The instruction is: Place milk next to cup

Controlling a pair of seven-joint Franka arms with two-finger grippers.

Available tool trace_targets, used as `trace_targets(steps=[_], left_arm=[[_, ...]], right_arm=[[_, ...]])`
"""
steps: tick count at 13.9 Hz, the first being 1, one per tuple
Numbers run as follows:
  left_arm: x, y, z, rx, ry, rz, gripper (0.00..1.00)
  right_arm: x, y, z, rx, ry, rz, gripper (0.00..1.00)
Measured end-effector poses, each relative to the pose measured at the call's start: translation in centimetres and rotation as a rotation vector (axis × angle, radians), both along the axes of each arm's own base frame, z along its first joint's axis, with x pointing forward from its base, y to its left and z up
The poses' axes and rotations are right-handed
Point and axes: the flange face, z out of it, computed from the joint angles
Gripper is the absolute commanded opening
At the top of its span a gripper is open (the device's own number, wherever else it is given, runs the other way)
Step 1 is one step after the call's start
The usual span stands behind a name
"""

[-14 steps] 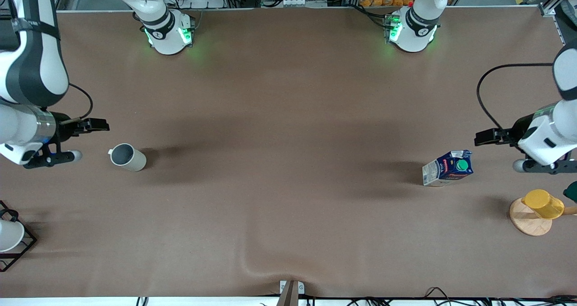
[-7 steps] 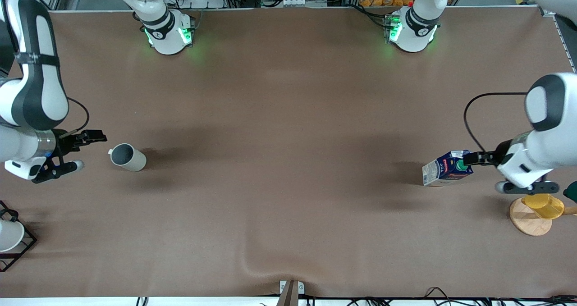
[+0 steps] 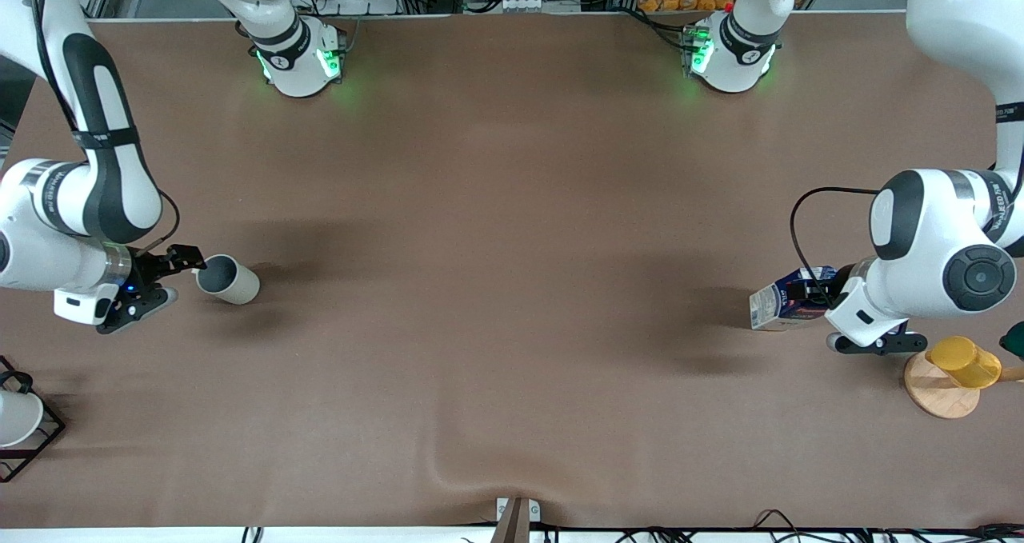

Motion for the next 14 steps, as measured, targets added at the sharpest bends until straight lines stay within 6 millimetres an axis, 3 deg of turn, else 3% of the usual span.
trace_targets(steps=[3,6,8,9,12,14], left_arm=[[-0.1,0.4,-0.3,0.001,0.004,0.005,0.72],[-0.2,0.7,-0.5,0.001,0.01,0.008,0.41],[-0.2,0.6,-0.4,0.001,0.008,0.008,0.36],[-0.2,0.7,-0.1,0.001,0.004,0.008,0.36],[-0.5,0.9,2.3,0.011,-0.01,0.032,0.36],[-1.1,1.1,5.1,0.019,-0.022,0.043,0.37]], right_arm=[[-0.4,0.1,-1.4,0.006,-0.051,0.093,1.0],[-1.2,0.0,-2.8,0.011,-0.046,0.121,1.0],[-1.6,-0.7,-3.5,0.014,-0.038,0.113,1.0],[-1.7,-0.9,-3.9,0.015,-0.035,0.11,0.93],[-1.7,-1.0,-4.8,0.013,-0.041,0.111,0.28],[-1.7,-0.9,-5.2,0.014,-0.043,0.113,0.06]])
